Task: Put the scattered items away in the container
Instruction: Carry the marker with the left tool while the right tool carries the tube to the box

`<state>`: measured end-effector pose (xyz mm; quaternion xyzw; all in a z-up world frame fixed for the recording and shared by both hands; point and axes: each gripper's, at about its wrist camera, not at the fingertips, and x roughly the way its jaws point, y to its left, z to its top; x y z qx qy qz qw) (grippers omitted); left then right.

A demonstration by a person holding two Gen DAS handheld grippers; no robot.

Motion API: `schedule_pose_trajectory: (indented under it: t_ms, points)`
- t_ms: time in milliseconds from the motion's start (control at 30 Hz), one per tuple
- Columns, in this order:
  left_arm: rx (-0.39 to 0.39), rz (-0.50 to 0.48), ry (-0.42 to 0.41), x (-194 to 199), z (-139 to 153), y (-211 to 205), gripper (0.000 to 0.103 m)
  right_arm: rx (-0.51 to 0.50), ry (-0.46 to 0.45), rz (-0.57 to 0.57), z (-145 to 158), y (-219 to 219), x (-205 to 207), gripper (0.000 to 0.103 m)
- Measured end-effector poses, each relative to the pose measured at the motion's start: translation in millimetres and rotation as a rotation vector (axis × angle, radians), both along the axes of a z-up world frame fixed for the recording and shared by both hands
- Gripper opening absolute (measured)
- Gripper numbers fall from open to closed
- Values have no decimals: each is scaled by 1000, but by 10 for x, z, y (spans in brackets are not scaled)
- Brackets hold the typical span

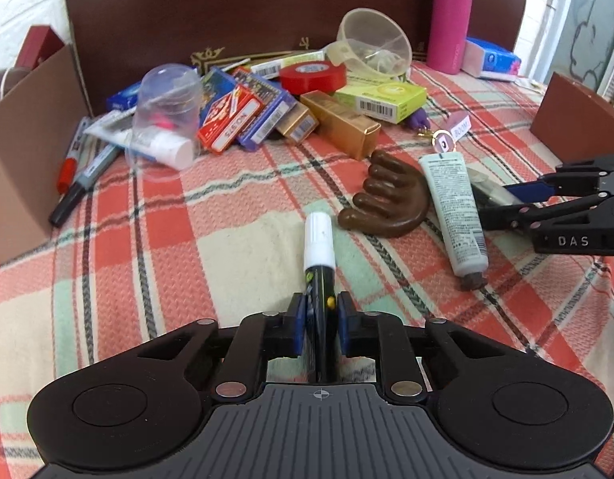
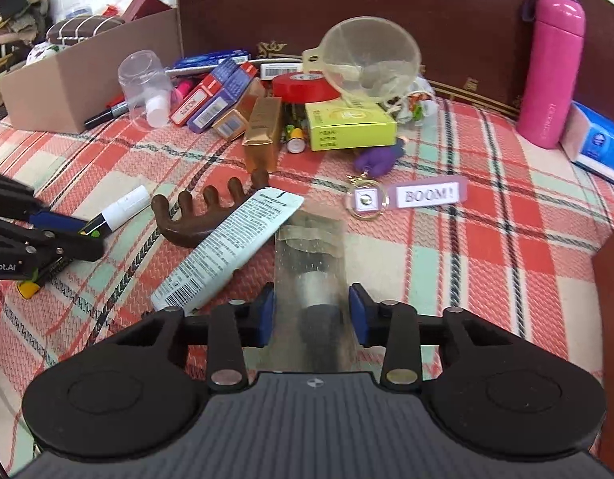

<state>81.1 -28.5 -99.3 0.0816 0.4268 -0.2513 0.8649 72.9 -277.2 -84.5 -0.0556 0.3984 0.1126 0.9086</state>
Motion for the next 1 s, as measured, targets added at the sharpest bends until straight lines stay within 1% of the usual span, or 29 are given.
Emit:
schedule_pose_trajectory:
  t_ms: [33,67,100,167,200,233,267,333,400,500,600,667,733,767,800,833,867,967,1000]
  points:
    - [-2,-2,-1,-8,-3,-3,19,6,-4,-9,23,-12,-20,39]
    - [-3,-6,-3,-16,-5,-11,33,14,-10,-17,48,-24,-37,39]
    - [-4,-10,-5,-24,-7,-19,35,23,-15,-25,72,-37,-54,38]
    - [20,-18,-19,-48,-4,-60,33,37,-33,-37,137,-47,-102,38]
    - [31,-23,-26,-59,-3,-76,31,42,-45,-39,179,-46,-131,38]
    - [28,-18,-25,-68,6,-60,12,46,-59,-38,222,-41,-162,38]
    - [21,-11,-22,-78,18,-36,11,52,-71,-34,266,-35,-190,37]
    - [7,2,-17,-97,41,13,11,66,-94,-26,352,-21,-244,34]
    - [-7,16,-12,-115,64,61,11,90,-112,-11,435,-8,-295,34]
    - [-22,36,-14,-157,113,145,11,156,-100,55,505,57,-345,34]
    - [-10,58,-41,-240,188,262,11,191,-59,135,439,244,-350,34]
    - [23,74,-49,-273,183,318,11,195,-24,184,344,405,-331,34]
    - [67,72,-35,-279,112,330,14,186,15,219,214,566,-287,34]
    - [72,72,-29,-280,73,333,27,171,32,230,153,633,-263,34]
    - [74,73,-22,-281,35,336,29,149,47,237,94,690,-239,35]
    - [75,71,-29,-285,22,331,35,126,62,244,35,748,-215,40]
    - [75,68,-39,-291,14,324,36,101,65,253,3,798,-209,47]
    - [79,67,-52,-274,3,297,35,25,52,283,-34,921,-224,48]
    - [81,66,-56,-268,-1,289,28,5,49,294,-36,947,-224,47]
